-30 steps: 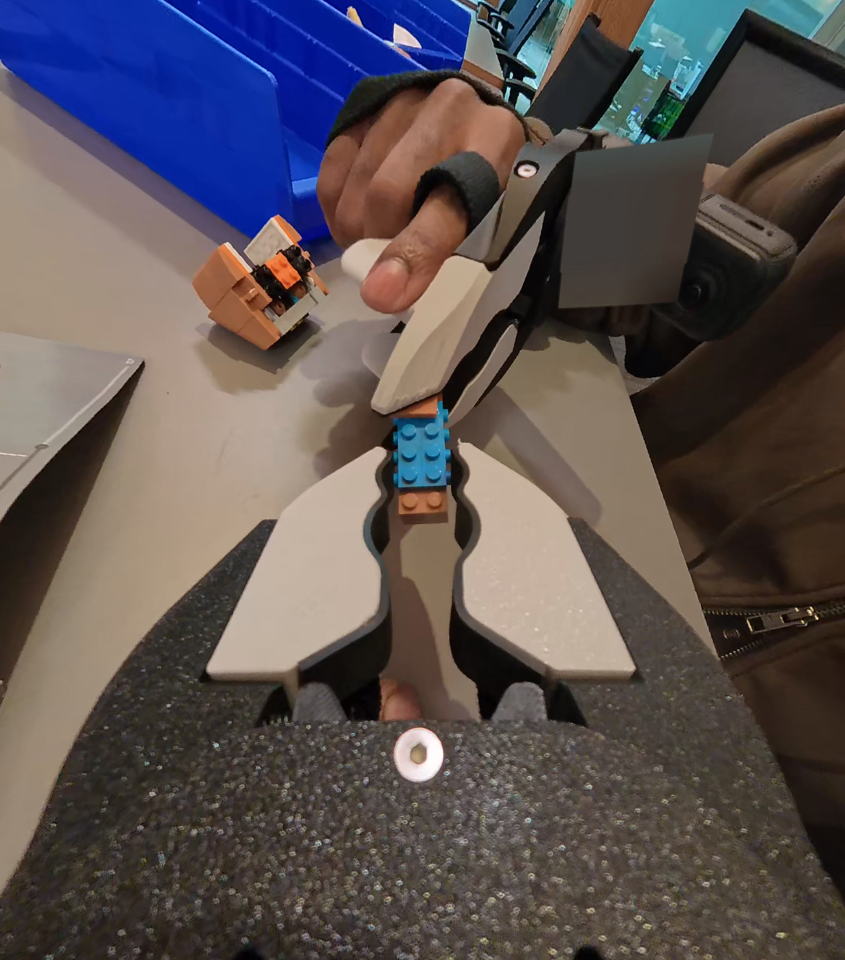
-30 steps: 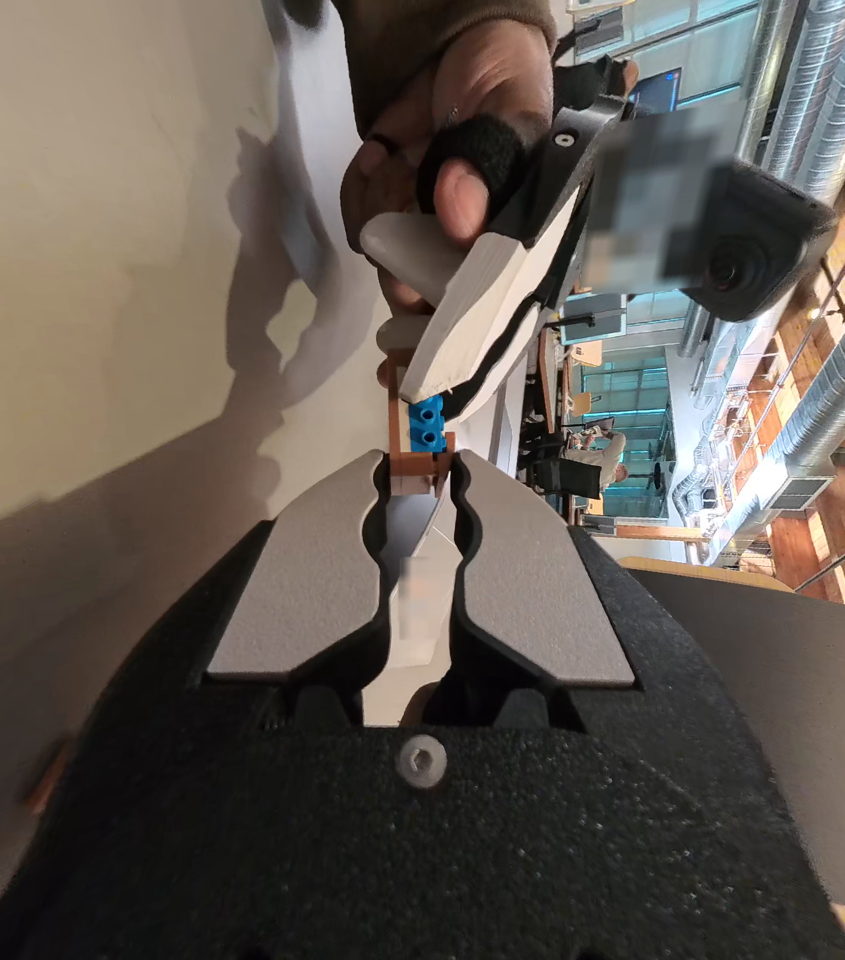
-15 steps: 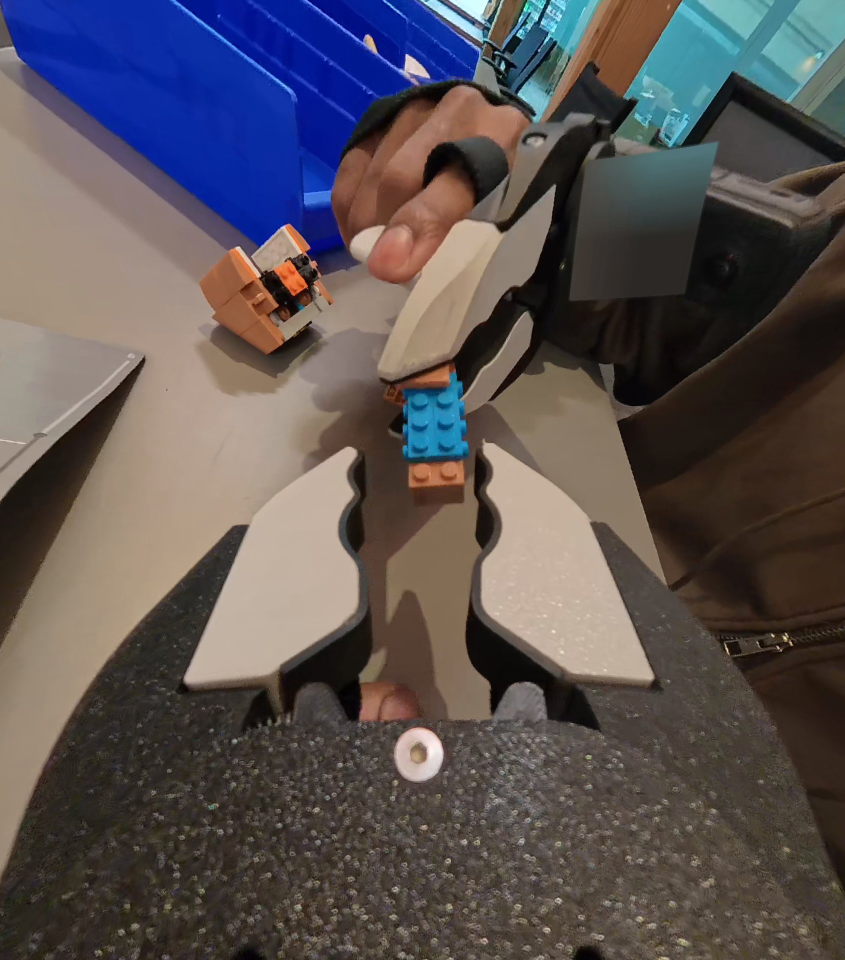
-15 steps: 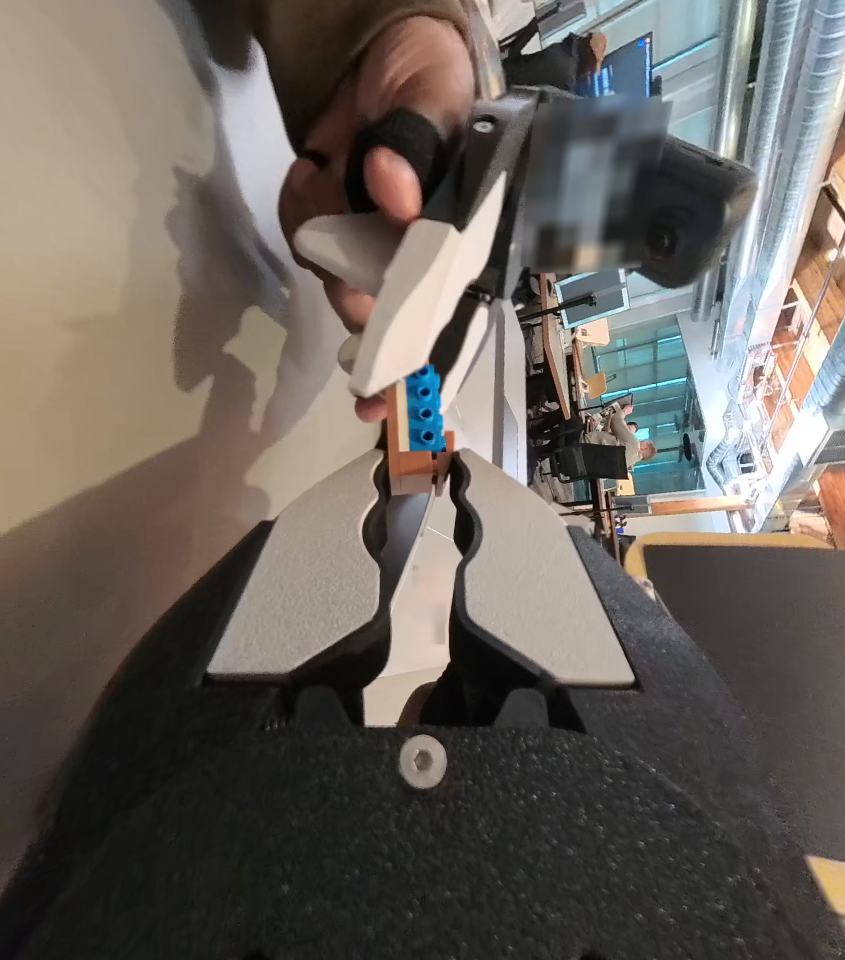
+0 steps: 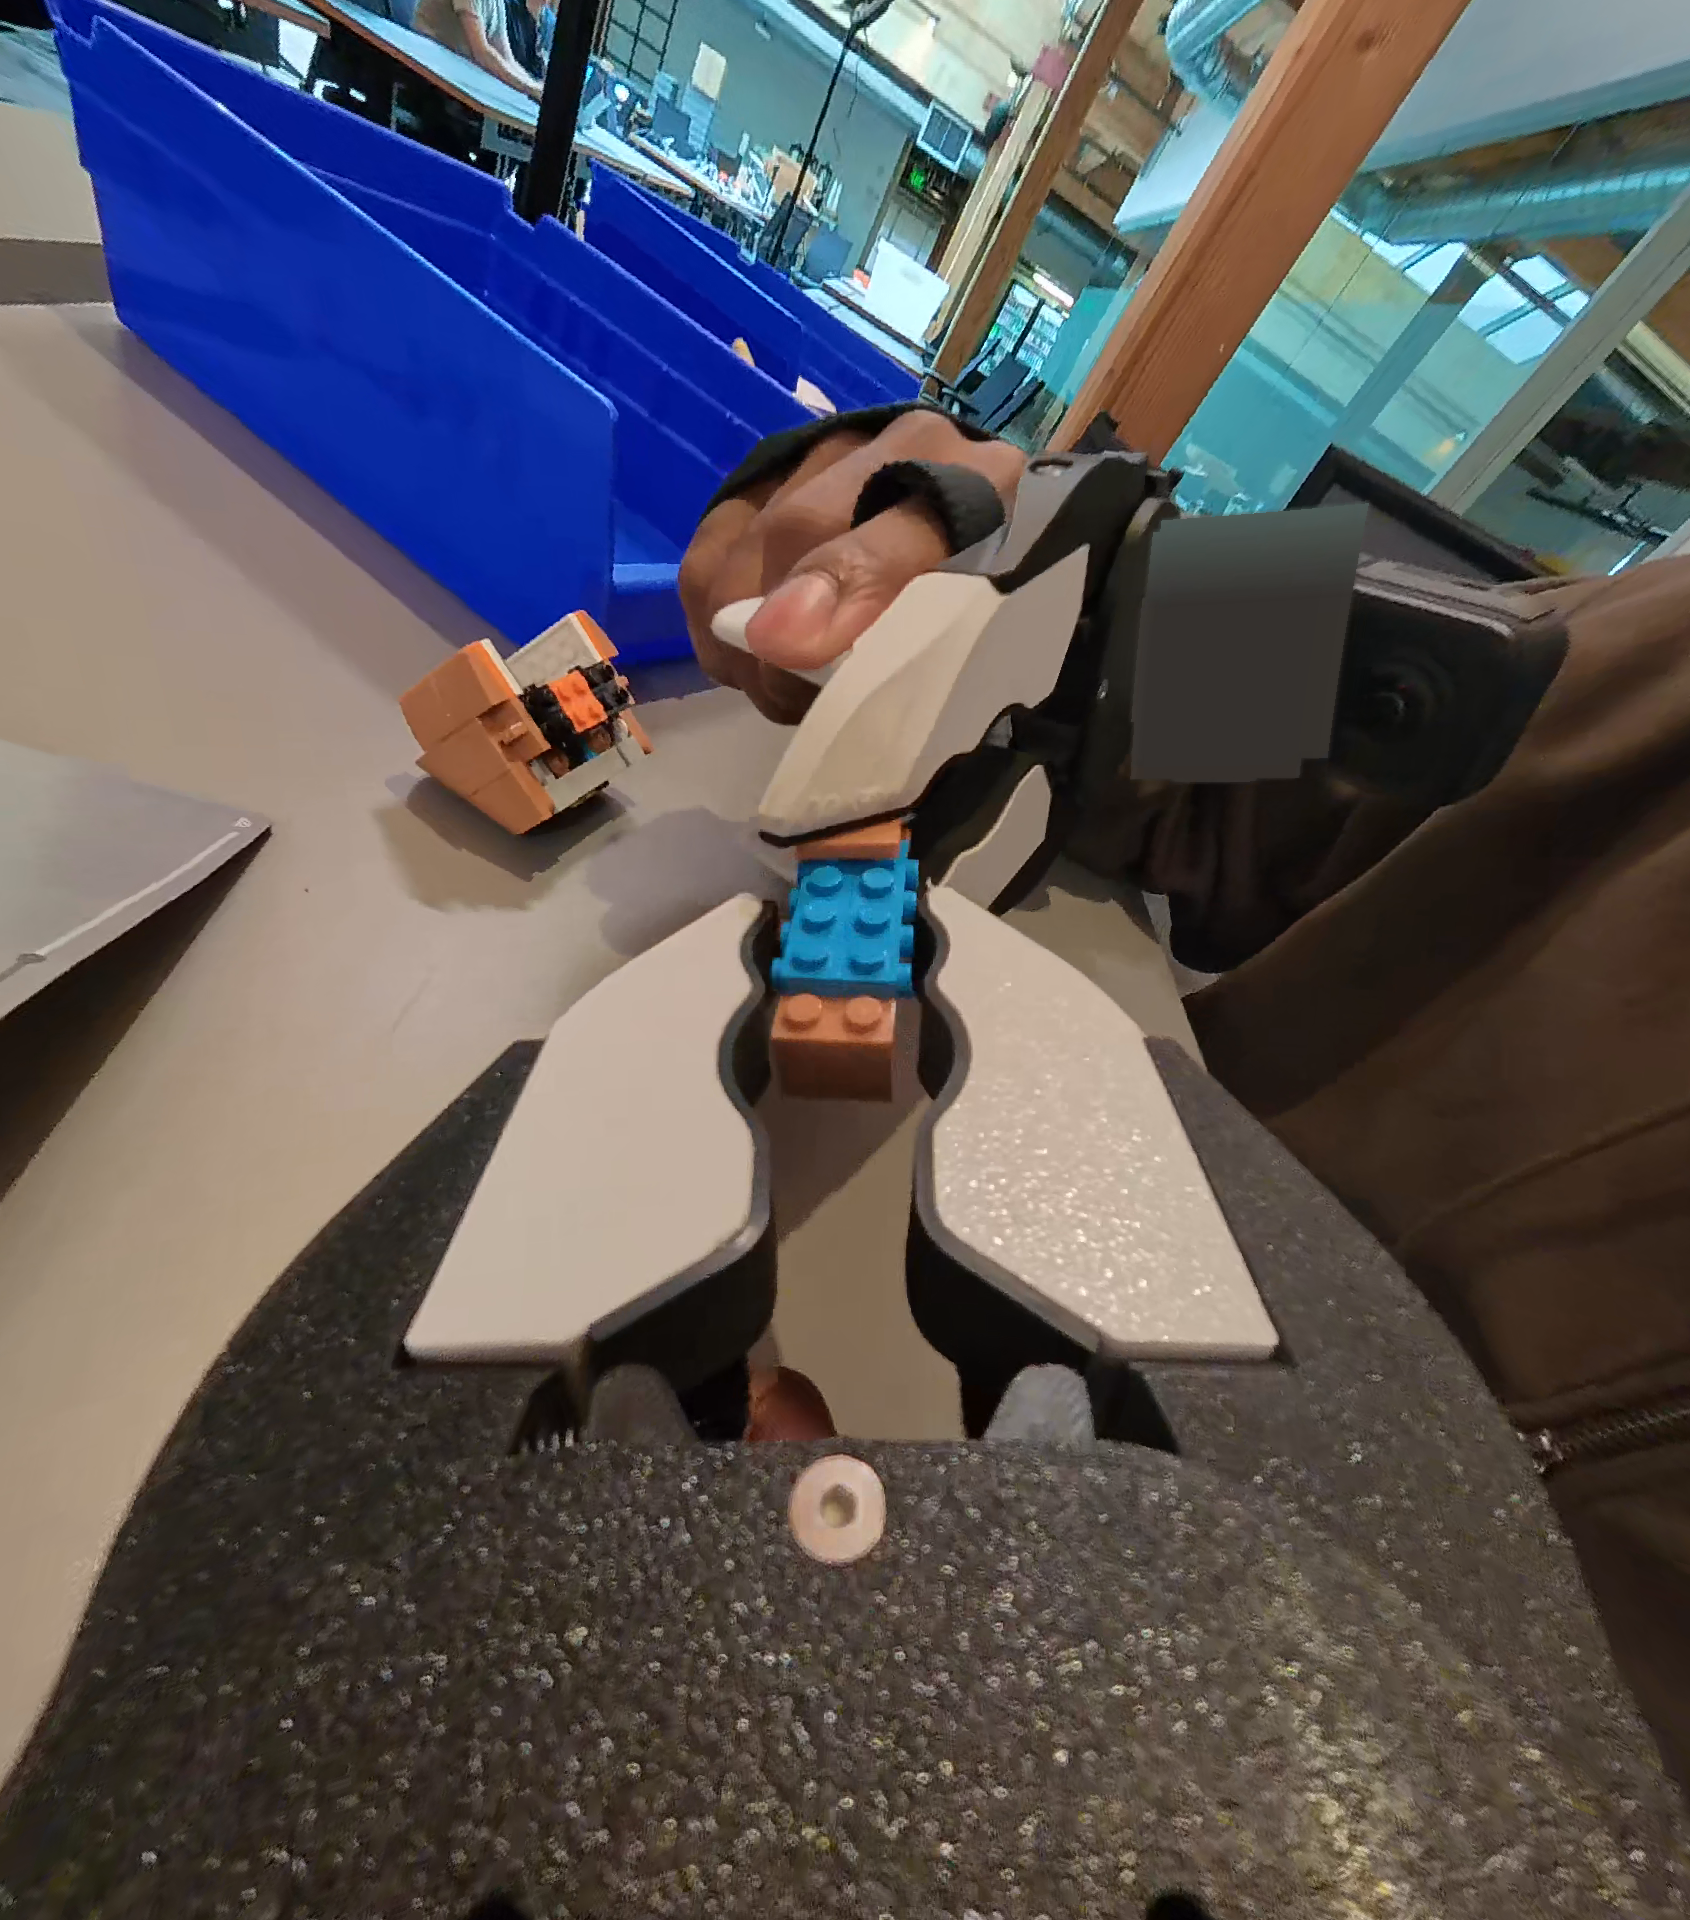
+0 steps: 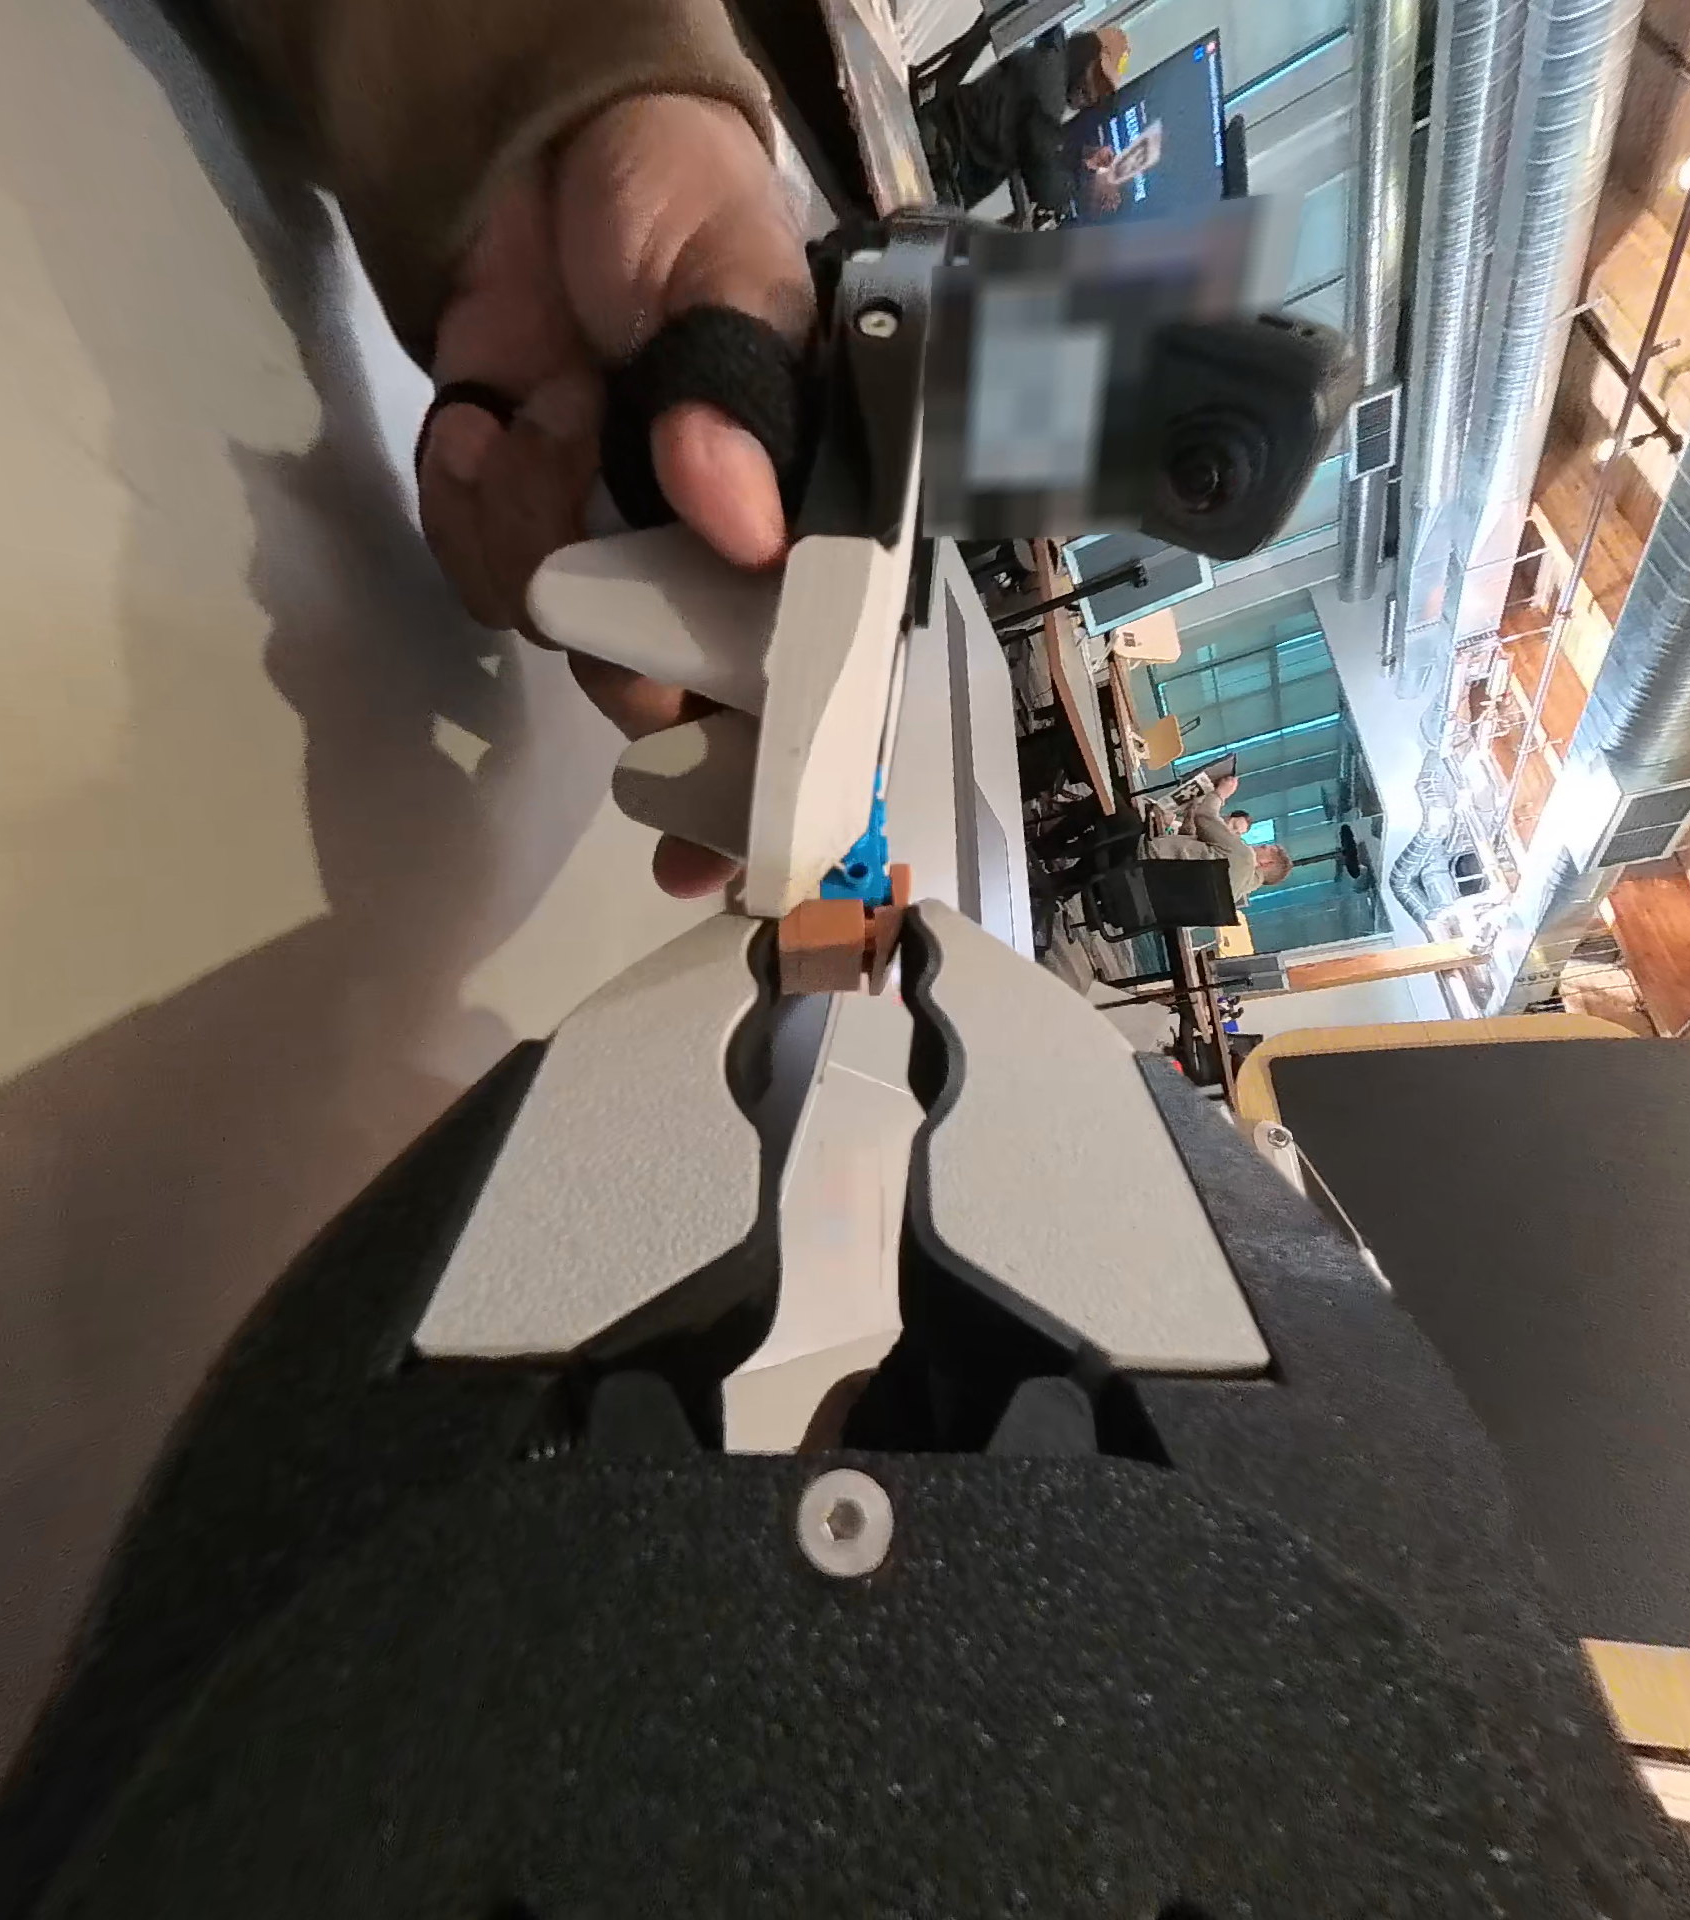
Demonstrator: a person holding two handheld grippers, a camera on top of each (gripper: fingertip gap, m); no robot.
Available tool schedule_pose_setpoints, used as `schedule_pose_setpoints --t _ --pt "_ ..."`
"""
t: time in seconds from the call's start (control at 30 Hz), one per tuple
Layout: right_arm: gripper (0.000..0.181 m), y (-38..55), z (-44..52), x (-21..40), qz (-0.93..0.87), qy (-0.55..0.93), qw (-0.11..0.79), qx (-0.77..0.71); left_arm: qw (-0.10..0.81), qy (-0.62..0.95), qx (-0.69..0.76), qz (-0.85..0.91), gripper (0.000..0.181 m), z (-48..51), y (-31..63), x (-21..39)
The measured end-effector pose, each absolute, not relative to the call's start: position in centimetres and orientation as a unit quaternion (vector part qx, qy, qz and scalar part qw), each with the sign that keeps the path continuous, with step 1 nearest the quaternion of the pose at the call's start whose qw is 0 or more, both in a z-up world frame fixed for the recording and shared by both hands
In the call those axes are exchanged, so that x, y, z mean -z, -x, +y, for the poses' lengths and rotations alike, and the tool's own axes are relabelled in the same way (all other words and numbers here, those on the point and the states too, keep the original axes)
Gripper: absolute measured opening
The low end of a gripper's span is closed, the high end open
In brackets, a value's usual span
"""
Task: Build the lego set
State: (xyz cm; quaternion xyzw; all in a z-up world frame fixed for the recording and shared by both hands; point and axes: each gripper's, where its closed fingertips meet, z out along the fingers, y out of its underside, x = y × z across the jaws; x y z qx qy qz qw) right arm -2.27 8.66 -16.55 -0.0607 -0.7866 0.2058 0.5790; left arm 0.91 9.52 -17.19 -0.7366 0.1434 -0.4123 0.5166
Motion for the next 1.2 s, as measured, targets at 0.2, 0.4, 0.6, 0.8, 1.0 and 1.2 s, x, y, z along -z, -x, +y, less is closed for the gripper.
schedule_pose_setpoints --t 0.2,0.4,0.6,0.8,1.0,1.2 --pt "0.022 2.4 8.9 16.4 -0.783 0.058 0.589 -0.189 0.527 0.738 0.398 0.14 0.024 9.8 -0.8 17.1" --pt "0.022 2.6 9.4 16.2 -0.775 0.055 0.608 -0.162 0.544 0.744 0.364 0.134 0.024 10.2 -0.5 16.9" --pt "0.022 2.7 9.5 16.2 -0.771 0.05 0.618 -0.145 0.548 0.744 0.361 0.13 0.024 10.3 -0.4 16.9" --pt "0.022 2.7 9.4 16.0 -0.762 0.039 0.632 -0.136 0.552 0.739 0.364 0.13 0.023 10.3 -0.4 16.6" --pt "0.022 2.7 9.3 15.7 -0.756 0.042 0.636 -0.148 0.568 0.731 0.349 0.144 0.022 10.2 -0.4 16.3" --pt "0.022 2.4 9.1 15.3 -0.751 0.043 0.638 -0.164 0.582 0.723 0.336 0.162 0.021 10.0 -0.7 15.8"
